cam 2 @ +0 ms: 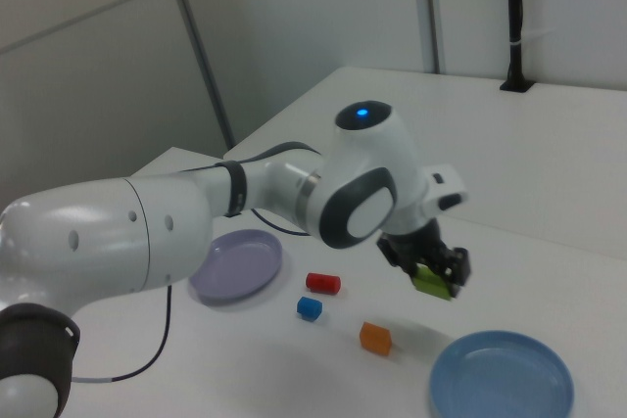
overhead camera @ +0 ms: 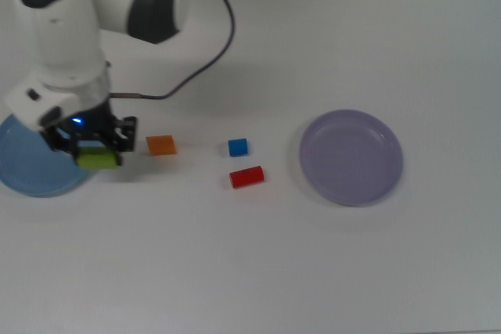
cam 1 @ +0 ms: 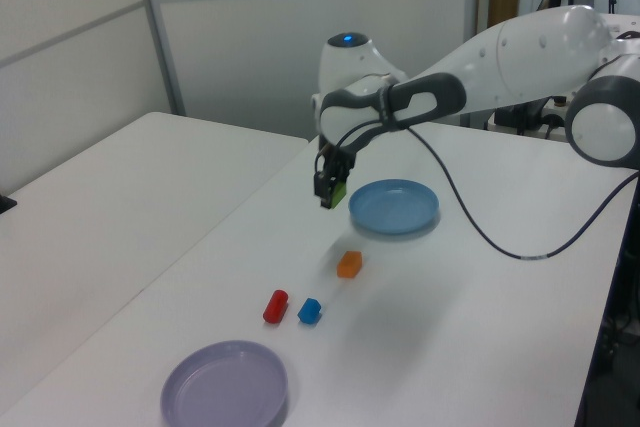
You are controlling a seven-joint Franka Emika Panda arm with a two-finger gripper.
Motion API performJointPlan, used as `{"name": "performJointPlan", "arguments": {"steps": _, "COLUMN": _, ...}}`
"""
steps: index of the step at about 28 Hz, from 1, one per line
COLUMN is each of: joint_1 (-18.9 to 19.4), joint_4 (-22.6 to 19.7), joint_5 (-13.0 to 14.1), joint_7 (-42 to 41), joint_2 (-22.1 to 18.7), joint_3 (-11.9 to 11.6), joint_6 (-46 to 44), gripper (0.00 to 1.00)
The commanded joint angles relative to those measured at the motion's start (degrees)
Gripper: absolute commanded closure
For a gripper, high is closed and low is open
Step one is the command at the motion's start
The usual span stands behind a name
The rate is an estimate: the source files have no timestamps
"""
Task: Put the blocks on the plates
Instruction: 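Carry the green block onto the light blue plate and release it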
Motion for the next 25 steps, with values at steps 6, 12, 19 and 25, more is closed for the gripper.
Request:
{"name": "performJointPlan", "arguments": {"steps": 6, "joint_1": -7.2, "joint_4": -1.4, "joint_5": 1.4, "joint_7": -0.1, "joint_2": 3.3, "joint_3": 0.0, "joint_6": 0.3, "gripper": 0.83}}
{"name": "performJointPlan", "arguments": {"steps": 12, "joint_1": -8.3, "joint_4": -1.1, "joint_5": 1.2, "joint_7": 0.0, "joint_2": 4.6, "joint_3": 0.1, "joint_6": 0.3, "gripper": 0.79}}
{"name": "performJointPlan", "arguments": {"steps": 19, "joint_1": -8.0, "joint_4": -1.0, "joint_5": 1.7, "joint_7": 0.1, "joint_2": 6.5, "joint_3": 0.4, "joint_6": 4.6, "gripper": 0.66}}
{"name": "performJointPlan", "arguments": {"steps": 25, "joint_1": -7.9, "joint_4": -1.0, "joint_5": 1.5, "joint_7": 0.1, "joint_2": 6.2, "joint_3": 0.4, "joint_6": 4.3, "gripper": 0.00}}
